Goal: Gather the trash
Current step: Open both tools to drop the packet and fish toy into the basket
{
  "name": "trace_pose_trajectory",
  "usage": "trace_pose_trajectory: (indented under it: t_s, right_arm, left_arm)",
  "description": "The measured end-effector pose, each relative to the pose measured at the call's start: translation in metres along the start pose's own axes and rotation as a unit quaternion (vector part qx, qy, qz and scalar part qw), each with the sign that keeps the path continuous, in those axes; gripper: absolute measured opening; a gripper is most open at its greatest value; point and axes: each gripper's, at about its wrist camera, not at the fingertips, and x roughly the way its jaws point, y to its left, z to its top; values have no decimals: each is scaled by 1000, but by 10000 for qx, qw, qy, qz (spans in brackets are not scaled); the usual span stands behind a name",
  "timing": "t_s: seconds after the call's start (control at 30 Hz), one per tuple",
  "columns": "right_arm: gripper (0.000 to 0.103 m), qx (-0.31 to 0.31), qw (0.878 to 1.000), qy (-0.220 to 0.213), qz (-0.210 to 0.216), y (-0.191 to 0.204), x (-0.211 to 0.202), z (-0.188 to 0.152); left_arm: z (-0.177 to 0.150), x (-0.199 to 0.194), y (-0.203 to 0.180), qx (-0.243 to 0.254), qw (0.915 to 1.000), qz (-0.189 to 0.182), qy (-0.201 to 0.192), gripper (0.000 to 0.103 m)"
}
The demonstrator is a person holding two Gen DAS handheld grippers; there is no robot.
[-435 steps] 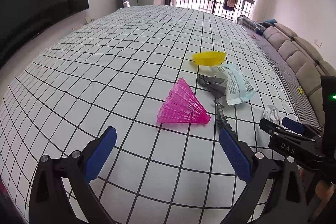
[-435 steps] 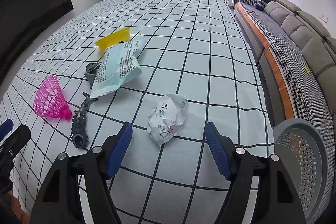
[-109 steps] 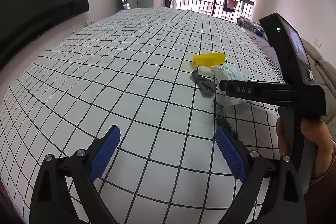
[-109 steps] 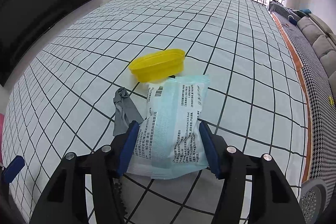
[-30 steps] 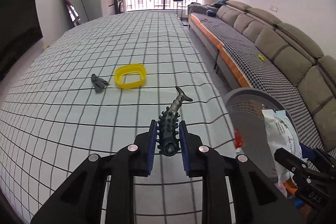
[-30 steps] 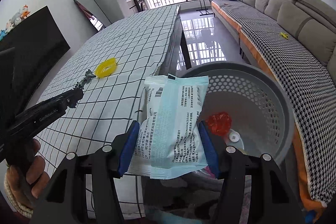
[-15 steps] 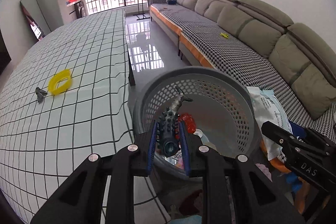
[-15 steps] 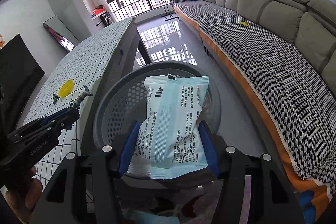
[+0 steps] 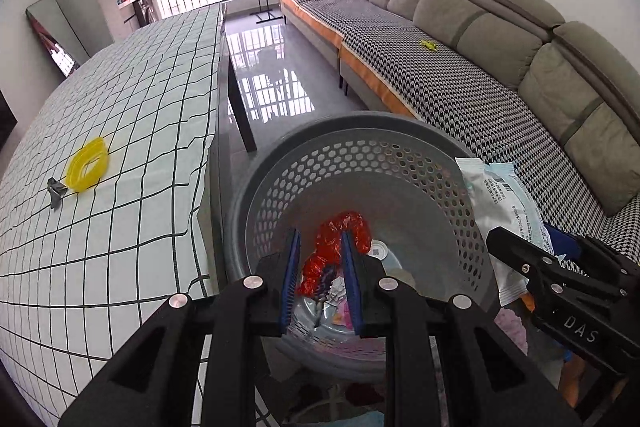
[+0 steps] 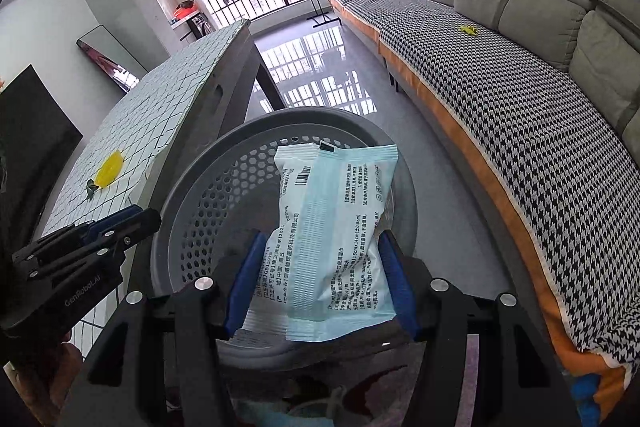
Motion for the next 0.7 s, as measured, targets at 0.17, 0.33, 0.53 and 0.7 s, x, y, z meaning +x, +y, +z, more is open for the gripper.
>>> trace_pose_trajectory:
  t_s: [0.17,0.33,0.53,0.7]
  right_arm:
    - [56,-102,9999,77,57,3,8,3]
    - [58,-113,9999,62,97,6,12,6]
    - [69,-66,9999,-87,111,5,5,7]
    - [69,-55,9999,-109,94,6,2,6]
  left_arm:
    - [2,7,0,-15,10000,41,61,22]
    - [3,6,5,-66,9999,113,46,23]
    - [1,2,13,-155,9998,157,24,33]
    - [0,-2,15,-187,9997,161,-21,45]
